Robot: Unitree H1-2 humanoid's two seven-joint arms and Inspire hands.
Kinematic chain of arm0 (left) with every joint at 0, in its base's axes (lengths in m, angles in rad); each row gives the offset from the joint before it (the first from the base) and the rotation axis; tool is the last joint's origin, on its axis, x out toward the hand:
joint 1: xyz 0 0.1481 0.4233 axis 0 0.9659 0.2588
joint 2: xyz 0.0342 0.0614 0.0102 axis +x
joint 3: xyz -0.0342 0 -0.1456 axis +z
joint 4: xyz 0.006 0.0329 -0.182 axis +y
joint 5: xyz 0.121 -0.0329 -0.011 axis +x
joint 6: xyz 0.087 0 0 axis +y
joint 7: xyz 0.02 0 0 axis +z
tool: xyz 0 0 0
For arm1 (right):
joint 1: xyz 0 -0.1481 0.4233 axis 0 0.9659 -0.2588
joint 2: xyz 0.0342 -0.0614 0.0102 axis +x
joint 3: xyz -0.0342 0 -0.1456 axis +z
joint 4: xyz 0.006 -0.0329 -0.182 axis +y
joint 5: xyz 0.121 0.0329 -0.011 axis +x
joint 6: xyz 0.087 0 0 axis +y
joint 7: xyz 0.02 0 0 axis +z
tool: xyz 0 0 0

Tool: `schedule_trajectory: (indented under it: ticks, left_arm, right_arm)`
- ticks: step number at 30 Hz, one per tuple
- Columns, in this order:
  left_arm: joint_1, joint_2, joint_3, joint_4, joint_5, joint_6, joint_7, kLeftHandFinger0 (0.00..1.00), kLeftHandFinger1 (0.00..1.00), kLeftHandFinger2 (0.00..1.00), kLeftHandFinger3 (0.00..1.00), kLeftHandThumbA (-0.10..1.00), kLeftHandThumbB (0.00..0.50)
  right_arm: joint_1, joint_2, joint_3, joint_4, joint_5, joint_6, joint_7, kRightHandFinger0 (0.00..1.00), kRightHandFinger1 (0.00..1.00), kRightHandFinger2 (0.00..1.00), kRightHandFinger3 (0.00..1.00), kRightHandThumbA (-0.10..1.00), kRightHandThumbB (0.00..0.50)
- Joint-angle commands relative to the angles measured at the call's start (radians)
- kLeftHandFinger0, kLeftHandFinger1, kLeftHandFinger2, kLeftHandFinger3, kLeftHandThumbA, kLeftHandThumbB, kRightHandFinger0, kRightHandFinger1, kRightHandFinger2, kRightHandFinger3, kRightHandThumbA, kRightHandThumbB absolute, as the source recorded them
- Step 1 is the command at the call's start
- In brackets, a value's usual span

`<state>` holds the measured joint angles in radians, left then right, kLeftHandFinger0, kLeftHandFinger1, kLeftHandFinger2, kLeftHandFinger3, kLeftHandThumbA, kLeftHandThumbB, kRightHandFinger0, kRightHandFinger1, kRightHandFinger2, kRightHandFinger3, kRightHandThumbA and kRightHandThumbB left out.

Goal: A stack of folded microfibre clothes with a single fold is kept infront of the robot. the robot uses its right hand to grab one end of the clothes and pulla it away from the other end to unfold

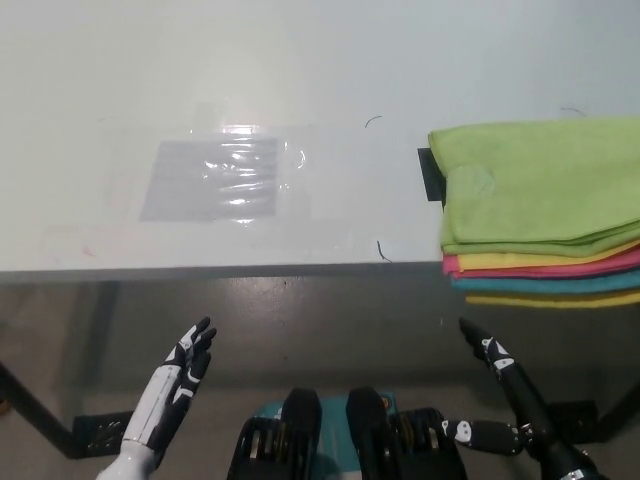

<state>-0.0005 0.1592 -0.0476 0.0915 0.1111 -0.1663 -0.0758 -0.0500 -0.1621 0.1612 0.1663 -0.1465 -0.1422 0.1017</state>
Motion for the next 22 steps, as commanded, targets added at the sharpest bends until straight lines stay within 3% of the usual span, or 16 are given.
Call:
schedule_trajectory:
  ticks: [1, 9, 17, 22]
  left_arm:
    - [-0.003, 0.012, 0.0, -0.027, -0.003, -0.049, -0.005, 1.0, 1.0, 1.0, 1.0, 0.96, 0.27]
    - [-0.003, 0.017, -0.004, -0.033, 0.002, -0.039, -0.011, 1.0, 1.0, 1.0, 1.0, 0.95, 0.247]
    - [0.012, 0.017, -0.01, -0.041, 0.013, -0.045, -0.008, 1.0, 1.0, 1.0, 1.0, 0.93, 0.203]
    - [0.014, 0.015, -0.01, -0.046, 0.019, -0.035, -0.004, 1.0, 1.0, 1.0, 1.0, 0.95, 0.215]
  right_arm:
    - [-0.015, -0.009, 0.008, -0.022, 0.012, 0.017, 0.038, 1.0, 1.0, 1.0, 1.0, 1.0, 0.222]
    - [-0.008, -0.008, 0.0, -0.041, 0.016, 0.032, 0.049, 1.0, 1.0, 1.0, 1.0, 1.0, 0.2]
    - [0.005, -0.01, 0.001, -0.061, 0.016, 0.066, 0.064, 1.0, 1.0, 1.0, 1.0, 1.0, 0.22]
    - [0.005, -0.009, 0.001, -0.063, 0.012, 0.072, 0.068, 1.0, 1.0, 1.0, 1.0, 1.0, 0.215]
